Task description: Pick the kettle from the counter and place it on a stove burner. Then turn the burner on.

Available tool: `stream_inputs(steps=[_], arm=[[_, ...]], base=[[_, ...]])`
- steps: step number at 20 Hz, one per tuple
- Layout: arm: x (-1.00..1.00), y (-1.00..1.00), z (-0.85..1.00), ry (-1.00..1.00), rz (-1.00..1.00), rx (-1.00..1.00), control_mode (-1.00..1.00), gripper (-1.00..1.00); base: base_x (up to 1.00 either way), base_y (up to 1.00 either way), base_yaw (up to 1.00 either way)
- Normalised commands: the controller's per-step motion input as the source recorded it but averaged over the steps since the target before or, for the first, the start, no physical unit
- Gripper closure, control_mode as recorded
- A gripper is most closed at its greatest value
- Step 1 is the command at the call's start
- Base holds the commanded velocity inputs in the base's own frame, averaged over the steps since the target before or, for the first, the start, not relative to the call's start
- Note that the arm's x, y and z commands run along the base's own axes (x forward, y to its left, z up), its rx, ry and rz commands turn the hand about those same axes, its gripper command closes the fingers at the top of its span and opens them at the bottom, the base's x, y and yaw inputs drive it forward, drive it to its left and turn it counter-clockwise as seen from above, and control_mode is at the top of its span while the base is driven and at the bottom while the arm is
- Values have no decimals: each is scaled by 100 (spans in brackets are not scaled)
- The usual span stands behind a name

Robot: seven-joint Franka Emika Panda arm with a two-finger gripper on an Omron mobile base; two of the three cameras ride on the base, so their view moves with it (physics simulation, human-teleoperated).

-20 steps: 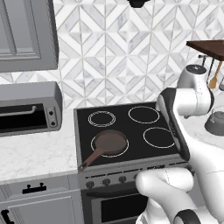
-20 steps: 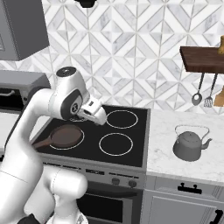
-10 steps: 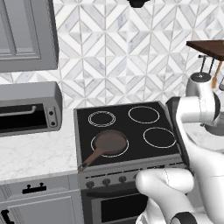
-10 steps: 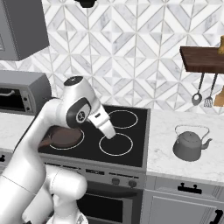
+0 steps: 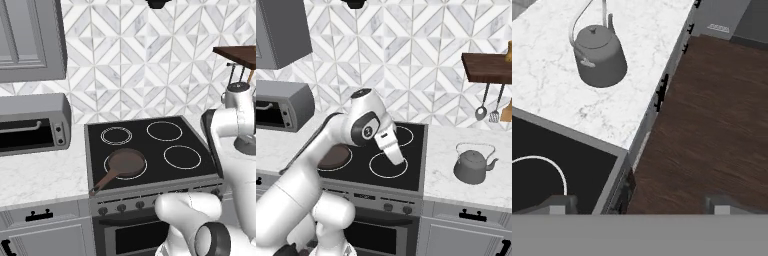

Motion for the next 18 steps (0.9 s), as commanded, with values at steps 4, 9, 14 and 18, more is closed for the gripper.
stream_inputs(steps=[4, 9, 14, 18], arm=[[9, -50, -9, 0, -14, 0, -100, -100], [26, -37, -21, 2, -3, 0, -100, -100], [31, -37, -23, 7, 0, 0, -100, -100], [30, -39, -11, 8, 0, 0, -100, -100]], base=[[0, 0, 0], [0, 0, 0], [0, 0, 0], [0, 0, 0]])
